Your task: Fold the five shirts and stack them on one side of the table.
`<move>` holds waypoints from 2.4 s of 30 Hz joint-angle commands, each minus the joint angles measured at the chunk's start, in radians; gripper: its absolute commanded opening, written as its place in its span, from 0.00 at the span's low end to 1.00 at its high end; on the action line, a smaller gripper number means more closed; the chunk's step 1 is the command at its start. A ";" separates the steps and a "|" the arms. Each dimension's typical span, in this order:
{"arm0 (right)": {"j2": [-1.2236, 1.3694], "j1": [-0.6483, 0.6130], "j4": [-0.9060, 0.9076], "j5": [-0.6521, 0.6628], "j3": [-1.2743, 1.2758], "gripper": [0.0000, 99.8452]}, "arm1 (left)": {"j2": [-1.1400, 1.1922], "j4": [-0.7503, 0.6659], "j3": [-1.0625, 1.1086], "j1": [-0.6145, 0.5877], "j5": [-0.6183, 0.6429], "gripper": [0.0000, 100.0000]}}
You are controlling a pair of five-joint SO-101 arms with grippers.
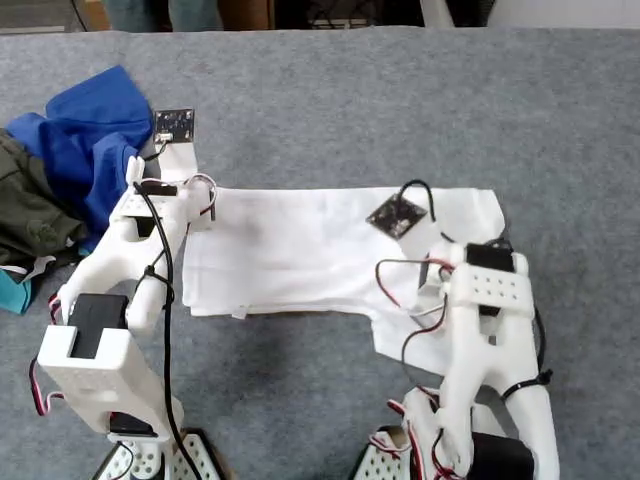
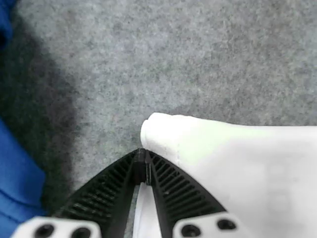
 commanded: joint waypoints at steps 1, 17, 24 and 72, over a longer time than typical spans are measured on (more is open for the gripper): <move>-0.025 -0.008 -0.035 -0.009 0.033 0.02 | -0.046 -0.015 -0.008 0.013 -0.012 0.03; -0.033 -0.190 0.321 0.029 0.027 0.06 | -0.046 -0.015 -0.008 0.013 -0.012 0.03; -0.035 -0.190 0.333 0.037 -0.050 0.11 | -0.046 -0.015 -0.008 0.013 -0.012 0.03; -0.051 -0.044 0.207 0.353 -0.022 0.02 | -0.046 -0.014 -0.007 0.013 -0.014 0.03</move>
